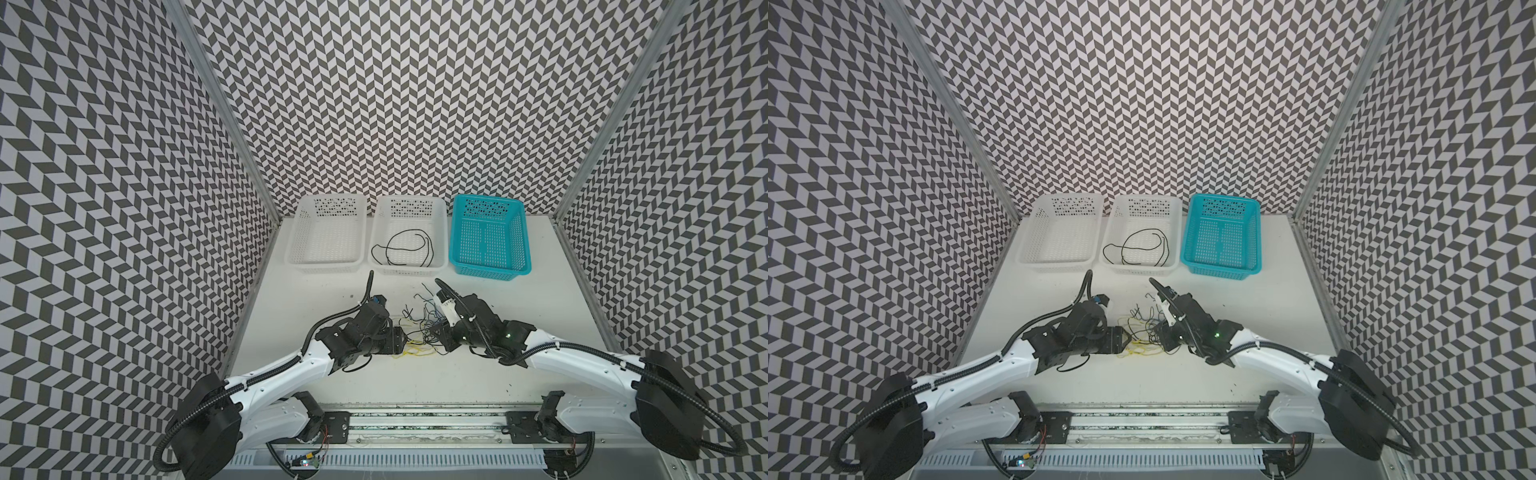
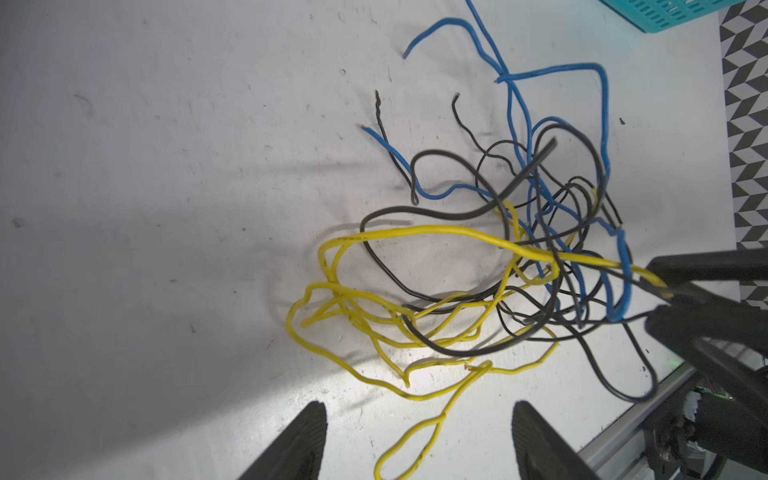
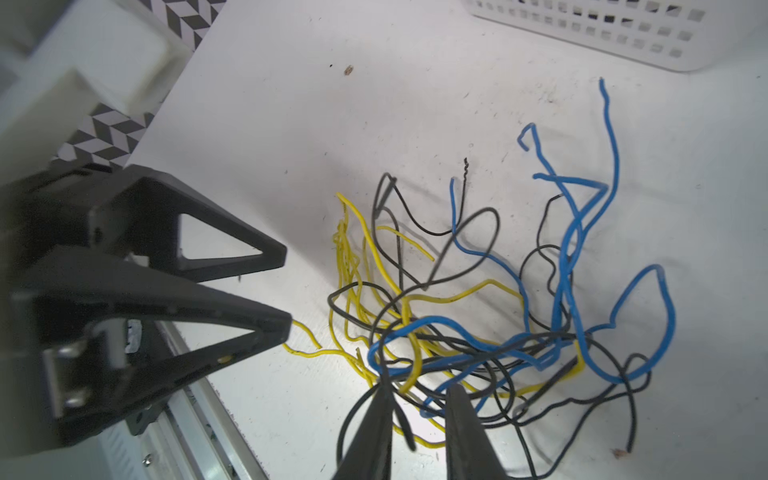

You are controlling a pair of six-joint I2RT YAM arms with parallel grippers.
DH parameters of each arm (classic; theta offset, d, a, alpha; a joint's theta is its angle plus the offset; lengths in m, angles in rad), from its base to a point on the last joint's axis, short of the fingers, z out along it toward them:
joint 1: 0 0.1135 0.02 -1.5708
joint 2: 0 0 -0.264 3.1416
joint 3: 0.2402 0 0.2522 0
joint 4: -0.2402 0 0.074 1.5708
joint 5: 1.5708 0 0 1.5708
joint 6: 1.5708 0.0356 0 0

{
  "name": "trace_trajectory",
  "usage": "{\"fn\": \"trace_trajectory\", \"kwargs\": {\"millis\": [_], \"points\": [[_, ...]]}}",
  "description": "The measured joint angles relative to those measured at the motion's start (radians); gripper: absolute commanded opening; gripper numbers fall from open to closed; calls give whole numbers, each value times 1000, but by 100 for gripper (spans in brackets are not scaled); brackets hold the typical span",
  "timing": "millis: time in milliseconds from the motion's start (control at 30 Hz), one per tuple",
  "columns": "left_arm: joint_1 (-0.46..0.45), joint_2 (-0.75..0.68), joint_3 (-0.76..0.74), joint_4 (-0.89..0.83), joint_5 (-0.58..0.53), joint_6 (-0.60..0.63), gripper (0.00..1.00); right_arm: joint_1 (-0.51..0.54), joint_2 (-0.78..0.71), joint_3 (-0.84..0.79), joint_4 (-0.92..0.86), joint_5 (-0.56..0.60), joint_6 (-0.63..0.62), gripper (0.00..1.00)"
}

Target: Untangle the cables

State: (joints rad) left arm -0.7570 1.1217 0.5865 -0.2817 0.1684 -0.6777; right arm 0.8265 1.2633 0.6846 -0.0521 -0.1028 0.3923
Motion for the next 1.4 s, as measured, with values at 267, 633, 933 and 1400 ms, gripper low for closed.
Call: {"fn": "trace_trajectory", "kwargs": {"millis": [267, 633, 933, 1400], "points": [[-11, 76, -1, 79, 19, -11, 71, 0, -10, -2, 66, -31, -1, 17], [-25, 140, -1, 127, 23, -15, 63, 0, 12, -2, 74, -50, -33, 0], [-31, 176, -18, 155, 23, -23, 38, 0, -164, 63, -15, -69, -53, 0], [-35, 275, -27, 228, 26, -29, 23, 2, -400, 338, -200, -79, -101, 0]]}}
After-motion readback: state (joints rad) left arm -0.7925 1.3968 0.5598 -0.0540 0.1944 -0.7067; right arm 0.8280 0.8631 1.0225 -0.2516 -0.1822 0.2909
